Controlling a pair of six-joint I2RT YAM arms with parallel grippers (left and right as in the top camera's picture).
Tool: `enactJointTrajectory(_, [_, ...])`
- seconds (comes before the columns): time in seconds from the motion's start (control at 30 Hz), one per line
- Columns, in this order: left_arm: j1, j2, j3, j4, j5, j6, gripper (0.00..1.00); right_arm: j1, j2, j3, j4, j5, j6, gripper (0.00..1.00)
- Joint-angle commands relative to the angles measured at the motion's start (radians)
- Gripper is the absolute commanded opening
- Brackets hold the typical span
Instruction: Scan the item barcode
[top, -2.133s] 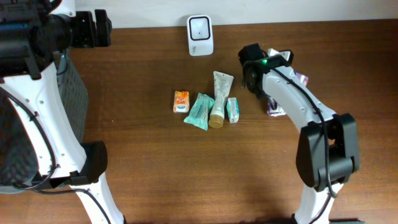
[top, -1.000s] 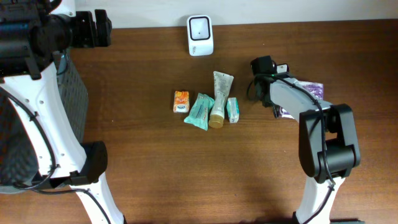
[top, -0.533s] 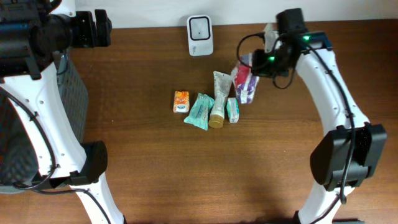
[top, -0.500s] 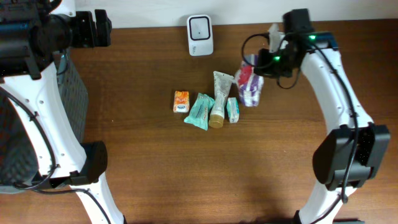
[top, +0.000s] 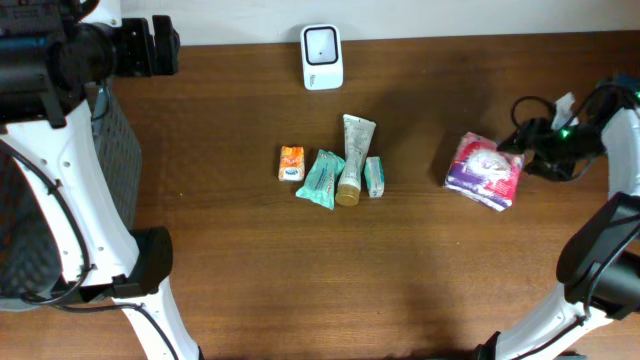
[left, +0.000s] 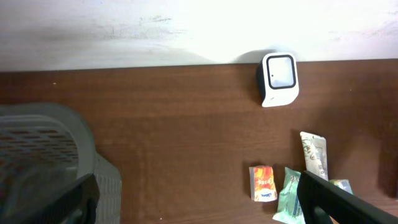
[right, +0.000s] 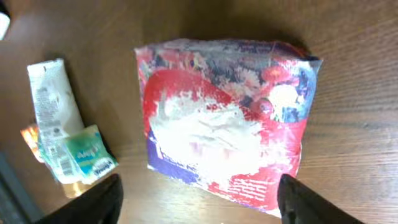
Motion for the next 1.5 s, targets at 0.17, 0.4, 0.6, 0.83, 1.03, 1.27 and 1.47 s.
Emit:
enactJointTrajectory(0.17, [0.003,-0.004,-0.001,0.0,0.01,-0.006,0.99,-0.04,0.009,-0.095,0.061,0.127,-0.042,0.75])
enactJointTrajectory(0.4, [0.003,-0.004,-0.001,0.0,0.01,-0.006,0.99,-0.036,0.02,-0.335,0.35,-0.037,0.018,0.74])
enactJointTrajectory(0.6, [0.003,-0.004,-0.001,0.0,0.01,-0.006,0.99,0.063,0.019,-0.424,0.465,-0.158,0.034,0.04])
enactJointTrajectory(0.83, [0.003,-0.004,-0.001,0.0,0.01,-0.006,0.99,0.332,0.019,-0.123,0.772,-0.195,0.46,0.04])
enactJointTrajectory(1.03, [0.003,-0.004,-0.001,0.0,0.01,-0.006,0.99,0.621,0.061,-0.074,1.259,0.333,0.761,0.04])
enactJointTrajectory(1.27, [0.003,-0.004,-0.001,0.0,0.01,-0.006,0.99,0.713,0.401,0.291,1.316,0.257,0.9,0.04])
enactJointTrajectory(1.47, [0.003,-0.004,-0.001,0.0,0.01,-0.006,0.99,0.714,0.449,0.386,1.221,0.203,0.825,0.04])
